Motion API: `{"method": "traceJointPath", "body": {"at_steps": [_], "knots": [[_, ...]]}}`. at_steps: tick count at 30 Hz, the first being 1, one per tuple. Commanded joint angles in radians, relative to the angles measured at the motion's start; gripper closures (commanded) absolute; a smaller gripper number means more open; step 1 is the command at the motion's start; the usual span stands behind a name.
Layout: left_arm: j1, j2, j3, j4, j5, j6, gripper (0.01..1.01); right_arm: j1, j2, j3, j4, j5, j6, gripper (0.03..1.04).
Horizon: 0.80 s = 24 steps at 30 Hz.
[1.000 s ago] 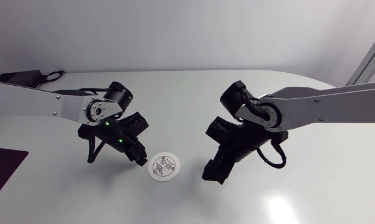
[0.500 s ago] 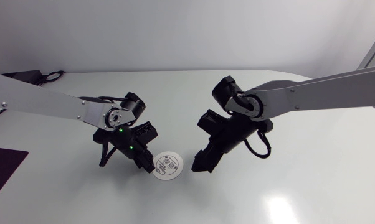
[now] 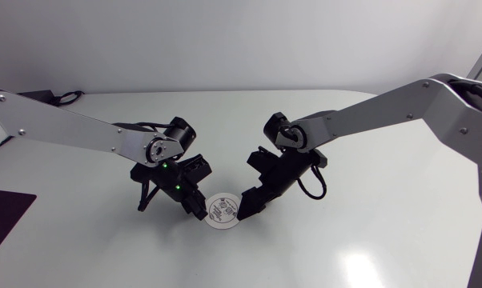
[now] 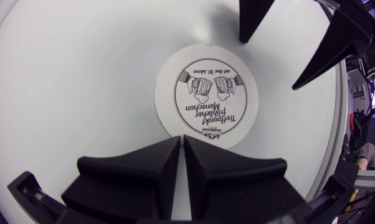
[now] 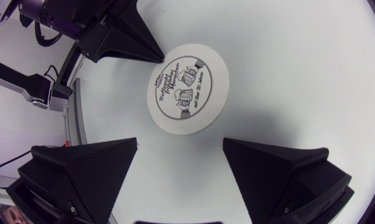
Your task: Turn the coaster over.
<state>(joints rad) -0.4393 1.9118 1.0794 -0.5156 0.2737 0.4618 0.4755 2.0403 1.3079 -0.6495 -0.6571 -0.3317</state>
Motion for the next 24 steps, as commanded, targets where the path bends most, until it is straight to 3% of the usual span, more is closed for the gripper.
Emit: {"method": "traceJointPath", "body": {"at_steps": [1,10,24], "knots": [[-0.03,0.081,-0.015,-0.006,-0.002,-0.008,0.934,-0.009,0.034,0.024,-0.024,-0.021,0.023,0.07],[-0.085,0.105,0.039,-0.014,0.002,-0.023,0.934,-0.035,0.049,0.057,-0.072,-0.068,0.026,0.07],[-0.108,0.108,0.07,-0.021,0.018,-0.026,0.934,-0.129,0.049,0.063,-0.159,-0.104,-0.004,0.07]]}}
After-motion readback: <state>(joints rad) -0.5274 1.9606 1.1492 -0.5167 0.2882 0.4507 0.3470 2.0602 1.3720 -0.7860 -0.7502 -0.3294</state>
